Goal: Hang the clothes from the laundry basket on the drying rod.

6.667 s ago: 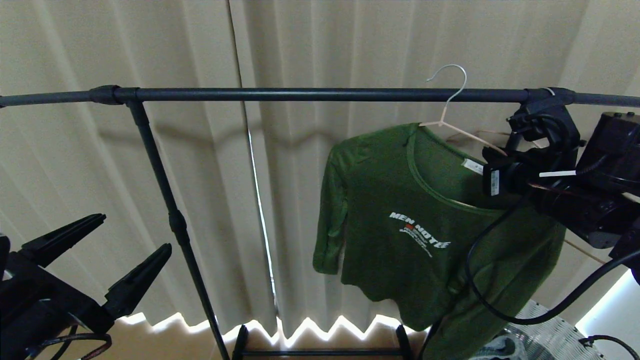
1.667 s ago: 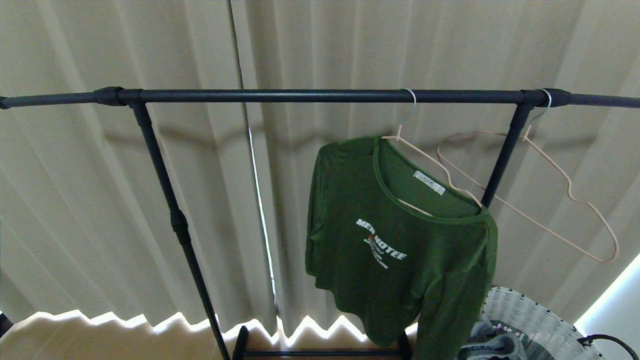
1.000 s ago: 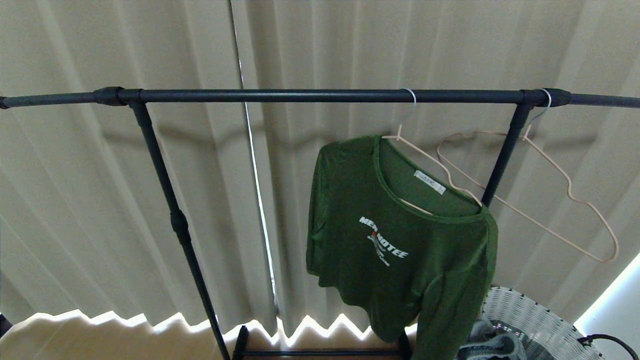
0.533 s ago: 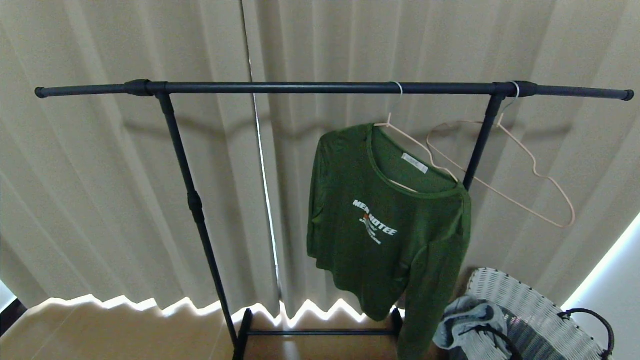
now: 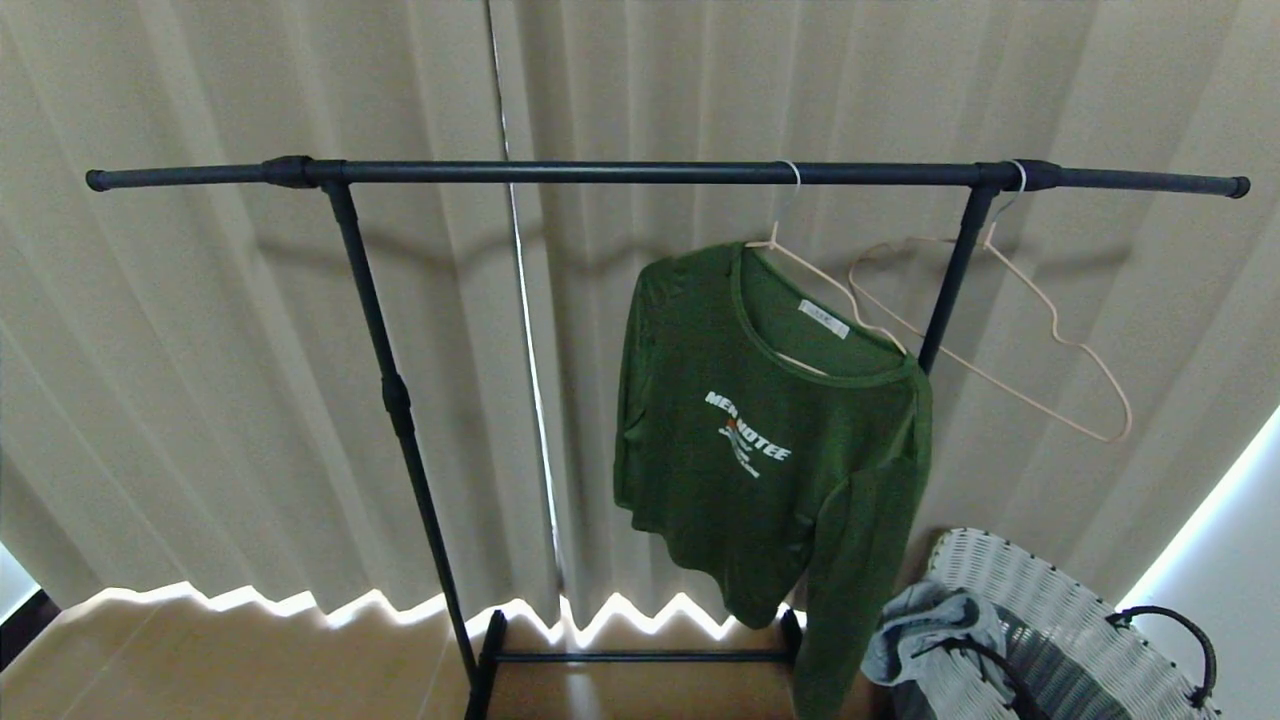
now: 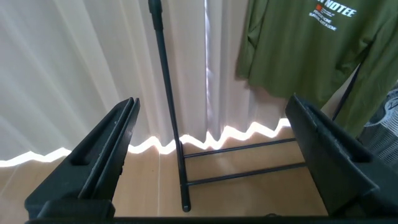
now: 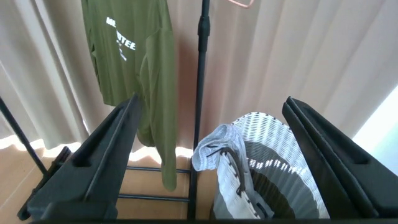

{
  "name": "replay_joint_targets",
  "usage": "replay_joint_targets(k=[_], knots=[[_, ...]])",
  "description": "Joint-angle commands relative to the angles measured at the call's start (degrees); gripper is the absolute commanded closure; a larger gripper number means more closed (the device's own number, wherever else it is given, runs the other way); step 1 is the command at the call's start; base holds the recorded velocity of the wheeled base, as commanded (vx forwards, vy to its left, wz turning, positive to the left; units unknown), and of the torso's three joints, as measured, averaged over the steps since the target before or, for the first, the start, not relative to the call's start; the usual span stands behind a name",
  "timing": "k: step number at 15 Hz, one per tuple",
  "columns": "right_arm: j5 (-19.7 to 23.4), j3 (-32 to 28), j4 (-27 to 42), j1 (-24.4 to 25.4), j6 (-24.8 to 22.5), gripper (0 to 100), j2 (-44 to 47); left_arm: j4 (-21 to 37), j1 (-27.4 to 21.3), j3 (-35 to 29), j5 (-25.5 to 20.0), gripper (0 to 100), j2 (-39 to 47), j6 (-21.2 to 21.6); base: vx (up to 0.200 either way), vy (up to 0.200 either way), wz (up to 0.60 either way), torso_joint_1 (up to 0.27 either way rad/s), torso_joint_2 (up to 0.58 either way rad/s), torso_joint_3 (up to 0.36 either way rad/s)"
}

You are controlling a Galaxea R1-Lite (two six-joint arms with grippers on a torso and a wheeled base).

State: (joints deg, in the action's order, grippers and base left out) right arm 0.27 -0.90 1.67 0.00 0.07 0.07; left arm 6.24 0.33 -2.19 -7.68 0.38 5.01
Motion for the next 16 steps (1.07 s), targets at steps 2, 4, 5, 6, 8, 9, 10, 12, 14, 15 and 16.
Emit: replay_joint_targets(k=[2,4,5,6,8,9,10,12,14,15,16], knots=[[0.0,0.0,0.1,0.0,0.0,0,-0.1,0.1,0.0,0.0,0.0,0,0.1,0.0,0.000,0.000,0.00,-0.090,0.29,0.181],[0.0,0.0,0.1,0.0,0.1,0,-0.1,0.1,0.0,0.0,0.0,0,0.1,0.0,0.000,0.000,0.00,-0.151,0.43,0.273],[0.0,0.0,0.1,0.0,0.2,0,-0.1,0.1,0.0,0.0,-0.1,0,0.1,0.0,0.000,0.000,0.00,-0.163,0.47,0.300],[-0.1,0.0,0.1,0.0,0.2,0,-0.1,0.1,0.0,0.0,0.0,0,0.1,0.0,0.000,0.000,0.00,-0.163,0.47,0.310],[-0.1,0.0,0.1,0.0,0.2,0,-0.1,0.1,0.0,0.0,0.0,0,0.1,0.0,0.000,0.000,0.00,-0.149,0.48,0.315],[-0.1,0.0,0.1,0.0,0.2,0,-0.1,0.1,0.0,0.0,0.0,0,0.1,0.0,0.000,0.000,0.00,-0.139,0.47,0.334],[-0.1,0.0,0.1,0.0,0.2,0,-0.1,0.1,0.0,0.0,0.0,0,0.1,0.0,0.000,0.000,0.00,-0.134,0.47,0.339],[-0.1,0.0,0.1,0.0,0.2,0,-0.1,0.1,0.0,0.0,0.0,0,0.1,0.0,0.000,0.000,0.00,-0.117,0.46,0.337],[-0.2,0.0,0.1,0.0,0.2,0,-0.1,0.1,0.0,0.0,0.0,0,0.1,0.0,0.000,0.000,0.00,-0.083,0.40,0.310],[-0.2,0.0,0.1,0.0,0.3,0,-0.1,0.1,0.0,0.0,0.0,0,0.1,0.0,0.000,0.000,0.00,-0.051,0.19,0.139],[-0.2,0.0,0.1,0.0,0.3,0,-0.1,0.1,0.0,0.0,0.0,0,0.1,0.0,0.000,0.000,0.00,-0.022,0.12,0.085]])
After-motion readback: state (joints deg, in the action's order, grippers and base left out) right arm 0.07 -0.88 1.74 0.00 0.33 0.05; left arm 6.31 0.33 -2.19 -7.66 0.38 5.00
